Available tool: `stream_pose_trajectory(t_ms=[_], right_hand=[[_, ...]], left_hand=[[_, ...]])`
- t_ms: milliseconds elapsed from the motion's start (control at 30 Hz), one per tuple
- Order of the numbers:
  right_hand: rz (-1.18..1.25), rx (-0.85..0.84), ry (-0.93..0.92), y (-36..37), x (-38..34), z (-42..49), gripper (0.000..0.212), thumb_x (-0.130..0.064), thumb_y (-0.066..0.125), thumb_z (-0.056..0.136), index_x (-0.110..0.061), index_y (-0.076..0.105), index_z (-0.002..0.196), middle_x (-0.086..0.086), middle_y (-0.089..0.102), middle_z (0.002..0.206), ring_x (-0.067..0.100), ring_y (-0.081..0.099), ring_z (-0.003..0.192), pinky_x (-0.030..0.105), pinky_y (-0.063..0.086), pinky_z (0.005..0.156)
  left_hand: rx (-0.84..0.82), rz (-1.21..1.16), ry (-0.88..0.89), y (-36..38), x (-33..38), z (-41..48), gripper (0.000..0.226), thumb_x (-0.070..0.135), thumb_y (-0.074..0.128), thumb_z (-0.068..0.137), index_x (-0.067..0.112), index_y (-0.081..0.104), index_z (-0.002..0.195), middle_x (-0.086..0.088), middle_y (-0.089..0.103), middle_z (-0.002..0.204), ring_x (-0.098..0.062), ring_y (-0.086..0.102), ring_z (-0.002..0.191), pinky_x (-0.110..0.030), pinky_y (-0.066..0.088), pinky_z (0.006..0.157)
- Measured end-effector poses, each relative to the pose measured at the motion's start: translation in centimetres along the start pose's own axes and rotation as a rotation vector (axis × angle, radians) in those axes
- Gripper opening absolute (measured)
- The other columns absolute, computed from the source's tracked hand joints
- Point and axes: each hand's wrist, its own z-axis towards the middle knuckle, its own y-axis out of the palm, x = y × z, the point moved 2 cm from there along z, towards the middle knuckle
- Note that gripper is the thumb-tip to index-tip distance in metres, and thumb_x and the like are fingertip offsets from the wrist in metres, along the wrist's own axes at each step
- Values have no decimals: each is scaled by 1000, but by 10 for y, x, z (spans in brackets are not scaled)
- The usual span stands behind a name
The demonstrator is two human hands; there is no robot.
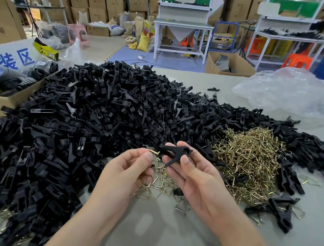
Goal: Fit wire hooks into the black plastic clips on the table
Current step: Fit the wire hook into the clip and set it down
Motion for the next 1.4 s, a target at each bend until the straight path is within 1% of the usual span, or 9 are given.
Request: stream_pose_trajectory(t_ms=[233,433,567,733,1000,1133,1200,1300,1400], right_hand=[[-10,-4,32,-1,3,0,38,-10,56,89,-4,58,127,14,69,127,22,71,107,28,59,84],[70,-42,116,-2,9,1,37,-11,54,95,-3,59,131,22,67,127,26,67,115,33,54,99],[37,-69,125,-4,11,1,38,-12,55,96,-3,57,133,21,64,132,26,65,118,39,47,109],[-19,-48,115,-2,10,1,38,-12,54,93,-4,57,130,18,67,128,24,68,112,32,54,99],[-110,-51,113,-1,9,-1,37,-14,56,90,-4,60,126,25,66,126,26,68,106,36,55,98],[-123,-67,82,-2,10,0,35,-14,55,91,-6,61,125,24,67,126,27,67,108,41,52,102],[-112,-74,55,-3,9,0,36,-14,55,92,-9,60,127,22,68,124,27,67,108,40,54,101],[-133,-74,2,-4,9,1,39,-12,54,92,-9,56,131,20,69,121,25,69,106,35,57,93],[-212,-60,-41,-6,7,3,35,-13,56,90,-8,59,125,19,71,118,23,71,98,29,57,84]], left_hand=[[-145,-58,-141,9,1,-5,20,22,67,78,3,64,86,-5,65,71,-9,59,59,-18,51,55],[-172,-137,-195,14,0,-7,23,20,68,75,3,68,90,-5,65,70,-10,57,58,-20,51,56],[-175,-145,-207,12,-2,-6,17,22,71,71,8,73,80,-5,65,70,-10,57,57,-21,51,57],[-165,-132,-233,9,-5,-4,10,22,72,72,12,75,71,-6,65,70,-10,57,56,-21,52,56],[-188,-28,-196,5,-6,-3,16,27,73,73,14,73,63,-5,59,61,-9,52,55,-21,50,56],[-257,-76,-192,5,-8,-3,13,25,74,76,13,76,73,-4,66,68,-8,58,58,-19,54,60],[-241,-122,-174,7,-9,-4,20,23,76,73,8,73,87,-8,69,74,-11,61,59,-21,55,60],[-184,-78,-84,11,-13,-3,41,23,74,72,5,61,107,-12,71,80,-16,66,64,-24,56,62],[-201,-30,-24,13,-16,-5,40,24,71,77,8,58,111,-12,73,87,-19,69,71,-26,57,66]])
